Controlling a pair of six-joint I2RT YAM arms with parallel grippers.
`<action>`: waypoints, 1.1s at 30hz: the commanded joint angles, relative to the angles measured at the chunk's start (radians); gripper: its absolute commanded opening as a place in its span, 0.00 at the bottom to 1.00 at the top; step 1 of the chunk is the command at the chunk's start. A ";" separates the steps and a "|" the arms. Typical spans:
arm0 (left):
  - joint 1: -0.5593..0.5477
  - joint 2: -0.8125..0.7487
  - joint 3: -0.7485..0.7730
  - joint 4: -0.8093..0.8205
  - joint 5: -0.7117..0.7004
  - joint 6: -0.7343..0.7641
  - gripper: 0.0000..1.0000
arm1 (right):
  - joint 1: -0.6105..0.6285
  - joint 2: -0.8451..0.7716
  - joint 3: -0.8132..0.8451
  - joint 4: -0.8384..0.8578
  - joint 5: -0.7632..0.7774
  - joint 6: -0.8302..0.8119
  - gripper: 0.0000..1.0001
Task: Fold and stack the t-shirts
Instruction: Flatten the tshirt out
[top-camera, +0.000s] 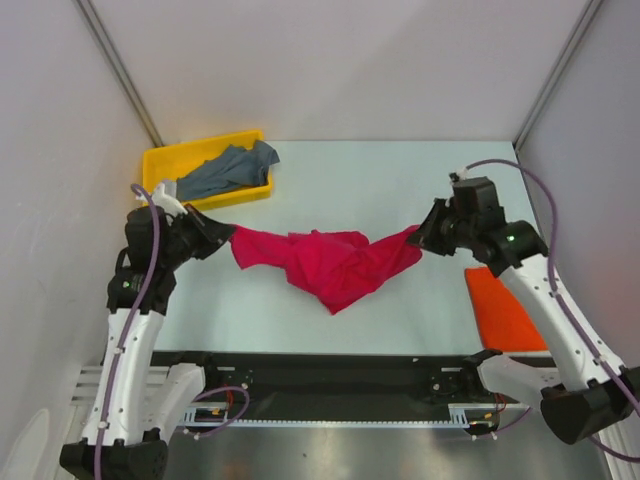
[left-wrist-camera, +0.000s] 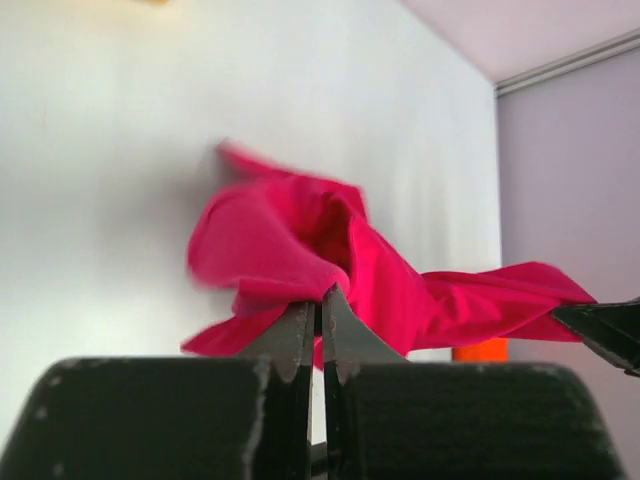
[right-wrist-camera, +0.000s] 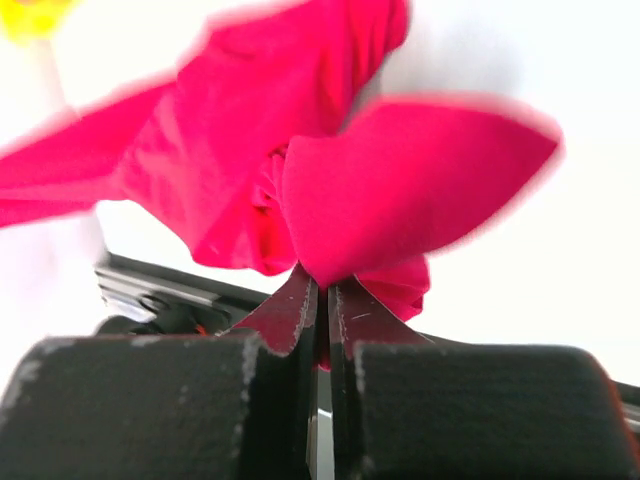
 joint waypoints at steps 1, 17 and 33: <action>0.004 -0.003 0.172 -0.060 0.000 0.088 0.00 | -0.009 -0.027 0.154 -0.154 0.080 -0.017 0.00; -0.128 0.008 0.831 -0.297 -0.455 0.377 0.03 | -0.011 -0.263 0.538 -0.357 0.328 -0.063 0.00; -0.151 0.083 0.243 -0.175 -0.299 0.202 0.00 | -0.210 0.278 0.245 -0.214 -0.016 -0.211 0.72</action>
